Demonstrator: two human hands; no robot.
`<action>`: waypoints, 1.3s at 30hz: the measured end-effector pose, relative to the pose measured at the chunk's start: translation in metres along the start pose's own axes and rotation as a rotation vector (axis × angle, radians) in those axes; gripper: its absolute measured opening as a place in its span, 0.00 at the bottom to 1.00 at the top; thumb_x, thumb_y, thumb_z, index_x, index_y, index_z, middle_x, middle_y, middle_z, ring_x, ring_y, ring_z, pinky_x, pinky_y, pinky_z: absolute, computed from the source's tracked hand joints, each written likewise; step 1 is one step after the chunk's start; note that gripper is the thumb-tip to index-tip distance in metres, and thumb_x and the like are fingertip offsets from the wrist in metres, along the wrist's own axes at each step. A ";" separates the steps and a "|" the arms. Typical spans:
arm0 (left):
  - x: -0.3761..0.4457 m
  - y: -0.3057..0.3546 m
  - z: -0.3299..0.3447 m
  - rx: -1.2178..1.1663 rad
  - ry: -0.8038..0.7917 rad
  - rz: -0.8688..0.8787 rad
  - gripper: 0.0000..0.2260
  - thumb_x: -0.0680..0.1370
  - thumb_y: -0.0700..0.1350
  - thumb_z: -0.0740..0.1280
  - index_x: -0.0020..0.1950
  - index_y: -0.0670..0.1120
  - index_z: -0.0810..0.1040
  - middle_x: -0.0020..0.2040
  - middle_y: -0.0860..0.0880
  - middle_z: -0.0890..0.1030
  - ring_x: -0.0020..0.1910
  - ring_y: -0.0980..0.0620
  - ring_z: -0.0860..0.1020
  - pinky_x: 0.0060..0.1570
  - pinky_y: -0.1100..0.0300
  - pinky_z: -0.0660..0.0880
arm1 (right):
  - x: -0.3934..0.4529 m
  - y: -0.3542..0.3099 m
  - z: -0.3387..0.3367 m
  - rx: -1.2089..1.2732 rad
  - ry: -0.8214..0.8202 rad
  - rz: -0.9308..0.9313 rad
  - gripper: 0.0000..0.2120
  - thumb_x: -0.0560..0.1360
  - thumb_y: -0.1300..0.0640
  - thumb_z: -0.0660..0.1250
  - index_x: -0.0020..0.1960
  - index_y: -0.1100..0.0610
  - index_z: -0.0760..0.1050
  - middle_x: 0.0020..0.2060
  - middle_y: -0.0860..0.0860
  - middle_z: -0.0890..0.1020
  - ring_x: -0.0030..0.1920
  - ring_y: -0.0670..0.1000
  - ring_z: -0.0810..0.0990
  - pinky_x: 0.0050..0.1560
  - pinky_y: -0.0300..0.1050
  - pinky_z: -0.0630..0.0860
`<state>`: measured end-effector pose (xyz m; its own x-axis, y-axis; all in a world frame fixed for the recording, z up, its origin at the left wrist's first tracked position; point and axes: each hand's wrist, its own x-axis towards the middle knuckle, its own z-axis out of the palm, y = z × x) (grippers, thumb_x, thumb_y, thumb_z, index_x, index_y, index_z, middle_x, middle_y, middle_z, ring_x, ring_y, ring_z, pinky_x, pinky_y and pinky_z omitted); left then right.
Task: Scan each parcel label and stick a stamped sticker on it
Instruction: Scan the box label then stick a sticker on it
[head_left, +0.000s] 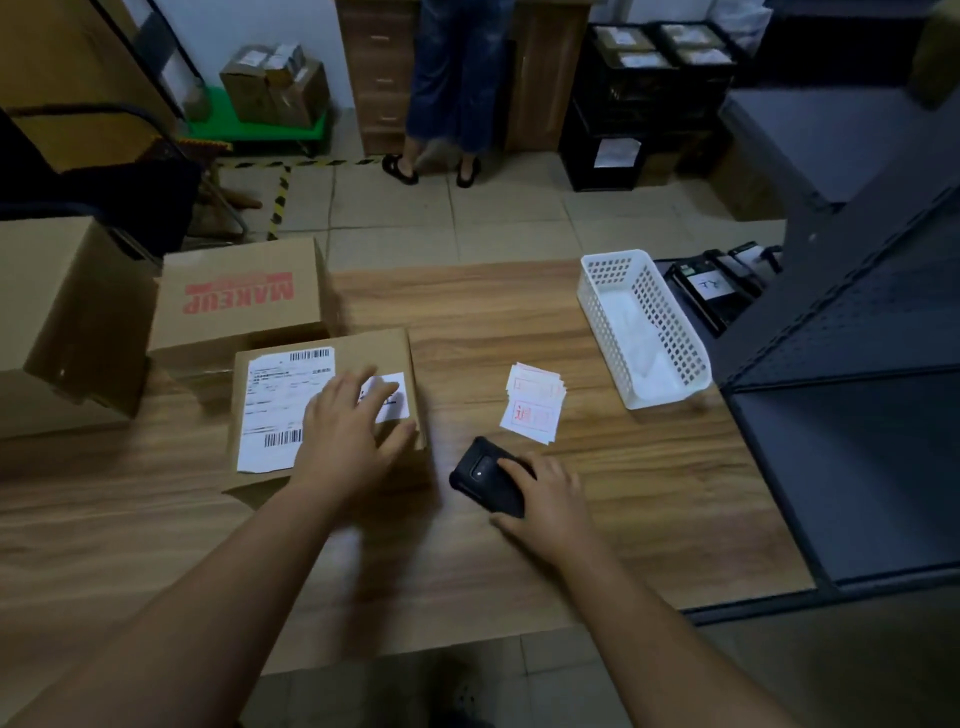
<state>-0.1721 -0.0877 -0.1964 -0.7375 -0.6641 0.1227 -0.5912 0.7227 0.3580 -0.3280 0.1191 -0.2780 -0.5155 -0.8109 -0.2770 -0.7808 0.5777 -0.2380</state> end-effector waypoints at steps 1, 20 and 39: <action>0.005 -0.002 0.000 0.005 -0.010 -0.003 0.28 0.72 0.63 0.56 0.63 0.47 0.78 0.69 0.45 0.72 0.68 0.41 0.68 0.65 0.43 0.64 | 0.003 0.001 -0.001 0.027 0.018 0.003 0.33 0.71 0.34 0.65 0.74 0.43 0.64 0.70 0.47 0.68 0.68 0.52 0.66 0.63 0.50 0.62; 0.013 -0.005 0.016 0.148 -0.072 -0.030 0.30 0.75 0.65 0.51 0.71 0.52 0.72 0.76 0.48 0.66 0.75 0.45 0.60 0.73 0.45 0.53 | 0.121 0.055 -0.064 0.641 0.052 0.540 0.03 0.74 0.61 0.71 0.45 0.55 0.78 0.53 0.54 0.82 0.48 0.52 0.80 0.50 0.49 0.78; 0.021 0.001 -0.007 0.019 -0.239 -0.082 0.35 0.72 0.69 0.50 0.74 0.53 0.68 0.77 0.50 0.63 0.76 0.48 0.59 0.74 0.48 0.53 | 0.064 0.025 -0.141 0.882 0.110 0.351 0.08 0.75 0.59 0.71 0.53 0.60 0.80 0.45 0.52 0.83 0.44 0.52 0.80 0.39 0.40 0.73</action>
<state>-0.1855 -0.1019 -0.1865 -0.7418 -0.6581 -0.1292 -0.6566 0.6733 0.3399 -0.4298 0.0686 -0.1704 -0.7347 -0.5567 -0.3877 -0.0512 0.6154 -0.7866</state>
